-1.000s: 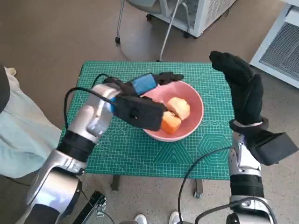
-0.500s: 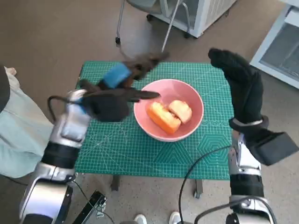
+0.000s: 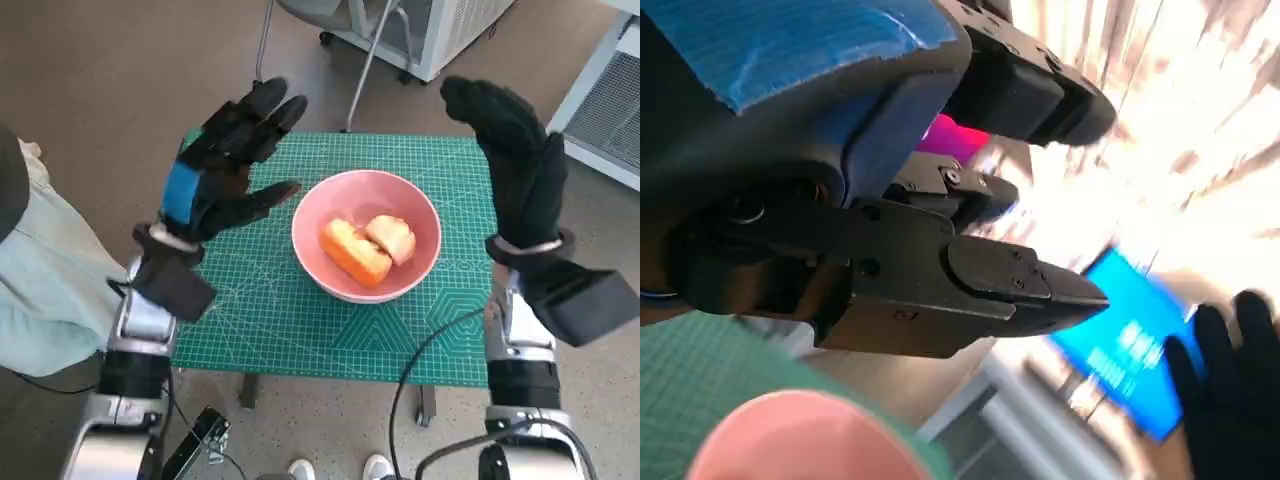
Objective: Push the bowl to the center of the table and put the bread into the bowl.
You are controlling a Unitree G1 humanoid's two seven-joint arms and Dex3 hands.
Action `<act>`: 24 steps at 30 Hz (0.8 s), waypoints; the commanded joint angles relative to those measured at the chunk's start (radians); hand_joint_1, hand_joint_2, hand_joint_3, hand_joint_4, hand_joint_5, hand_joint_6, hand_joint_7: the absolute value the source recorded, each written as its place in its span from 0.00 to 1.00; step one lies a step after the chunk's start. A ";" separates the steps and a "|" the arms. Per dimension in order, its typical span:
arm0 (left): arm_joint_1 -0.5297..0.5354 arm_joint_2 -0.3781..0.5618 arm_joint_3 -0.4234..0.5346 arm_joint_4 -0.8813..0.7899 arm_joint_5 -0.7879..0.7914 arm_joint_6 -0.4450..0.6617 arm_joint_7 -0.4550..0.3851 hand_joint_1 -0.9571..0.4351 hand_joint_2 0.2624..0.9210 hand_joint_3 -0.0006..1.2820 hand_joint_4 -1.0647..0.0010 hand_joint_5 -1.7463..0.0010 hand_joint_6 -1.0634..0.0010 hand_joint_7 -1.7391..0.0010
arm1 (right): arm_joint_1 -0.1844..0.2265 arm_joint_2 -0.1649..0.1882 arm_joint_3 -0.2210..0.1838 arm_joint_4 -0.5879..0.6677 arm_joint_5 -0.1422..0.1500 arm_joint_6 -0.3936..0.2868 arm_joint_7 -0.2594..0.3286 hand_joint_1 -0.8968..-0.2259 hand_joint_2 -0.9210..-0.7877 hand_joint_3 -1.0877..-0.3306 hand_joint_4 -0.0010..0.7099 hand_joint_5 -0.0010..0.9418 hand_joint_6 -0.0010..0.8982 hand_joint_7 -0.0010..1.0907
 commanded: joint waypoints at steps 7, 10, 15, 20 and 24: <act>0.057 -0.017 0.009 -0.070 0.010 -0.003 0.057 0.68 1.00 0.10 0.47 0.92 0.67 0.68 | -0.007 0.014 0.005 0.007 -0.011 0.014 -0.034 0.67 0.00 0.75 0.63 0.05 0.22 0.74; 0.053 -0.017 0.009 -0.062 0.012 -0.010 0.066 0.68 1.00 0.10 0.48 0.89 0.69 0.65 | -0.006 0.010 0.010 0.005 -0.026 0.009 -0.045 0.67 0.00 0.74 0.63 0.05 0.23 0.74; 0.044 -0.017 0.010 -0.046 0.016 -0.025 0.083 0.69 1.00 0.11 0.52 0.86 0.70 0.64 | -0.006 0.004 0.014 0.010 -0.042 0.002 -0.055 0.65 0.00 0.75 0.63 0.05 0.23 0.73; 0.029 -0.017 0.011 -0.029 0.017 -0.041 0.099 0.69 1.00 0.11 0.57 0.80 0.70 0.64 | -0.005 -0.003 0.017 0.016 -0.052 0.000 -0.058 0.65 0.00 0.74 0.63 0.05 0.23 0.72; 0.018 -0.015 0.012 -0.019 0.022 -0.049 0.110 0.69 1.00 0.12 0.58 0.79 0.70 0.64 | -0.004 -0.006 0.018 0.015 -0.054 0.004 -0.056 0.65 0.00 0.74 0.63 0.04 0.23 0.72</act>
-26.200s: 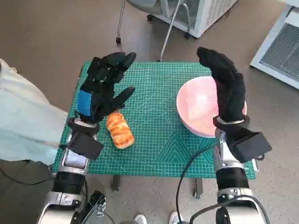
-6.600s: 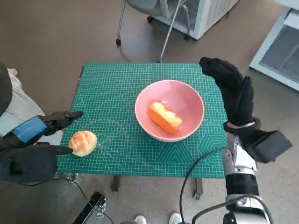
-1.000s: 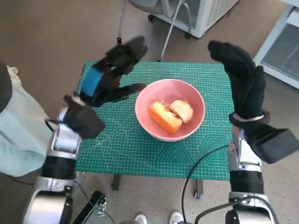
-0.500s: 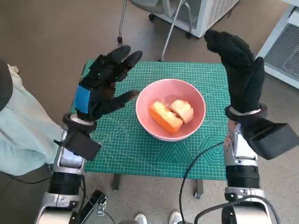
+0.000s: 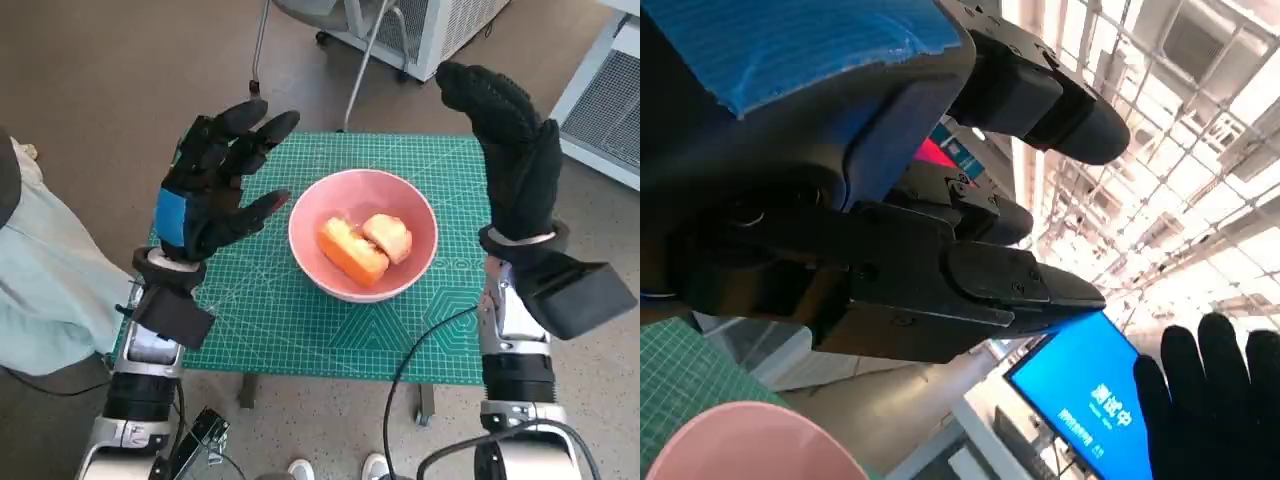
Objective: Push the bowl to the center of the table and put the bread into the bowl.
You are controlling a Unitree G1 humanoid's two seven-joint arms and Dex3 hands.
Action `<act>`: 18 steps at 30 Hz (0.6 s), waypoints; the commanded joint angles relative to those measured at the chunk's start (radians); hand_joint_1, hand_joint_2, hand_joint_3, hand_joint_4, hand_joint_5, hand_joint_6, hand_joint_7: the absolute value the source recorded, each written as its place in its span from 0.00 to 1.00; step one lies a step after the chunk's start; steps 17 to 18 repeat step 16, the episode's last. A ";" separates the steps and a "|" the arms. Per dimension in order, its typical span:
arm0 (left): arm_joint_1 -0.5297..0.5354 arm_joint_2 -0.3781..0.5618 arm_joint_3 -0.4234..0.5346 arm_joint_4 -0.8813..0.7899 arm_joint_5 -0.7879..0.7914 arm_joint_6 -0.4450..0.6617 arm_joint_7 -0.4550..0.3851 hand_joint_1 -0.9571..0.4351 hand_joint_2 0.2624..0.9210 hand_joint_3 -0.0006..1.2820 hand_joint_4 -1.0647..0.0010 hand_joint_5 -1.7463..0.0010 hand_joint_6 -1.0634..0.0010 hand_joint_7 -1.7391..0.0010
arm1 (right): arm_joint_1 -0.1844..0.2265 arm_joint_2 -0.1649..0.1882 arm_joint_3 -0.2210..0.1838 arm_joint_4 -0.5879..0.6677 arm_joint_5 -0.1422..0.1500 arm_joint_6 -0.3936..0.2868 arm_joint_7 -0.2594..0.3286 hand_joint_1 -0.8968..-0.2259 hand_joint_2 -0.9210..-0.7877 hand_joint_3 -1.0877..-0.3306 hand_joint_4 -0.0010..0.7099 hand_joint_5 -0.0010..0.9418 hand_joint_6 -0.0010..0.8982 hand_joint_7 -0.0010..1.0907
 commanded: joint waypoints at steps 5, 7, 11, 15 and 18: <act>-0.045 0.007 0.008 0.034 0.003 -0.020 0.021 0.68 1.00 0.12 0.58 0.79 0.70 0.64 | 0.008 -0.006 0.007 0.015 -0.007 0.007 -0.004 0.66 0.00 0.74 0.63 0.04 0.23 0.72; -0.053 0.009 0.009 0.042 -0.002 -0.022 0.017 0.68 1.00 0.12 0.58 0.78 0.69 0.65 | 0.010 -0.006 0.008 0.011 -0.006 0.009 -0.003 0.66 0.00 0.74 0.63 0.04 0.23 0.72; -0.065 0.013 0.009 0.053 -0.009 -0.025 0.010 0.67 1.00 0.12 0.57 0.78 0.69 0.65 | 0.012 -0.006 0.011 0.005 -0.006 0.010 -0.002 0.66 0.00 0.74 0.64 0.04 0.23 0.72; -0.077 0.016 0.009 0.061 -0.018 -0.025 0.000 0.66 1.00 0.13 0.58 0.80 0.68 0.66 | 0.012 -0.007 0.014 0.006 -0.013 0.005 -0.006 0.66 0.00 0.74 0.64 0.04 0.23 0.71; -0.080 0.017 0.009 0.063 -0.022 -0.024 -0.003 0.66 1.00 0.13 0.58 0.81 0.68 0.66 | 0.012 -0.006 0.015 0.007 -0.013 0.003 -0.005 0.66 0.00 0.74 0.64 0.04 0.23 0.71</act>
